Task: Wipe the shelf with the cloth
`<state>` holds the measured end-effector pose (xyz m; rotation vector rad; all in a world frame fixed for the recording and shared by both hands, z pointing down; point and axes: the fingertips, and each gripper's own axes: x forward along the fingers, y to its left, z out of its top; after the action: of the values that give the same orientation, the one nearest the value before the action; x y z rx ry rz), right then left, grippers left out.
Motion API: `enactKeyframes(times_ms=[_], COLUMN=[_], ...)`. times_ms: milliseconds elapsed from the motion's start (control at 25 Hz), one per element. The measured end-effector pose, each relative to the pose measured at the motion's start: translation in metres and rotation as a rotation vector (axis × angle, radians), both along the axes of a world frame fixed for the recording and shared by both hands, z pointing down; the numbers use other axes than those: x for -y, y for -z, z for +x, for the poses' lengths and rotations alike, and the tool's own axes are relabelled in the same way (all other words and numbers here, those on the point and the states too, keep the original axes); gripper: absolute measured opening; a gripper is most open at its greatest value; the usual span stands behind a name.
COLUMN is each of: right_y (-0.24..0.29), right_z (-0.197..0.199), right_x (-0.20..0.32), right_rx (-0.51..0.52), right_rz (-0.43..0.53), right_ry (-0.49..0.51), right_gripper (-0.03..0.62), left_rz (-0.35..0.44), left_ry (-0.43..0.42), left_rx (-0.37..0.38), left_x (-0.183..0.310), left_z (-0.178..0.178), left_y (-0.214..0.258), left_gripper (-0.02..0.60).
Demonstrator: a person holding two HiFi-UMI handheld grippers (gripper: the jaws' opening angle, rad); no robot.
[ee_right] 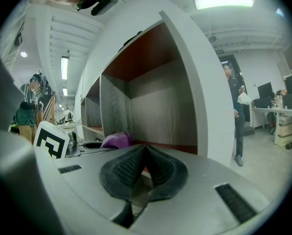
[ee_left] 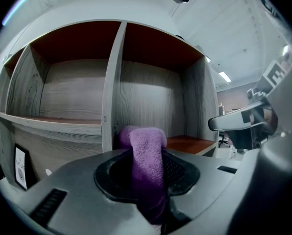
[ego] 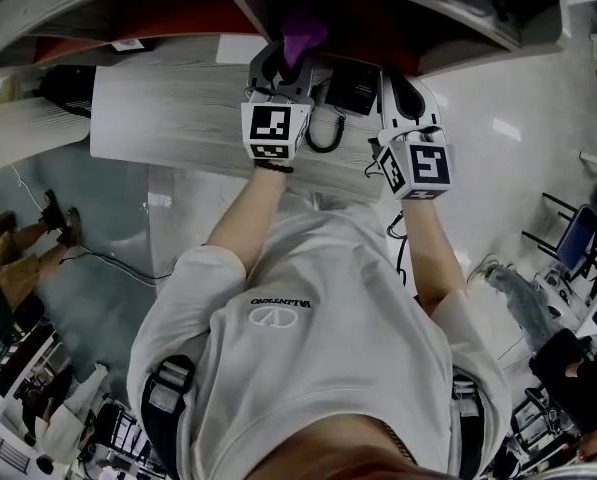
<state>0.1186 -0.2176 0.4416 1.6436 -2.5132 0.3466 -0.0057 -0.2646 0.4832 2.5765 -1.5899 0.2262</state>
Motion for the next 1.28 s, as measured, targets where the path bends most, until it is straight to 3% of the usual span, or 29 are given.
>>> enactKeyframes(times_ms=[240,600,1280], right_y=[-0.001,-0.001,0.000], right_z=[-0.001,0.000,0.036], right_x=[0.001,-0.004,-0.014], right_rx=[0.010,0.019,0.021], right_rz=[-0.003,-0.006,0.002], right_ry=[0.022,0.038,0.020], right_gripper=[0.000,0.000,0.000], left_rz=[0.025,-0.004,-0.033], left_ry=[0.015,0.031,-0.058], left_rx=[0.018,0.030,0.030], left_x=[0.003,0.002,-0.010], left_z=[0.004,0.010,0.083], left_y=[0.006,0.003,0.001], left_gripper=[0.103,0.103,0.103])
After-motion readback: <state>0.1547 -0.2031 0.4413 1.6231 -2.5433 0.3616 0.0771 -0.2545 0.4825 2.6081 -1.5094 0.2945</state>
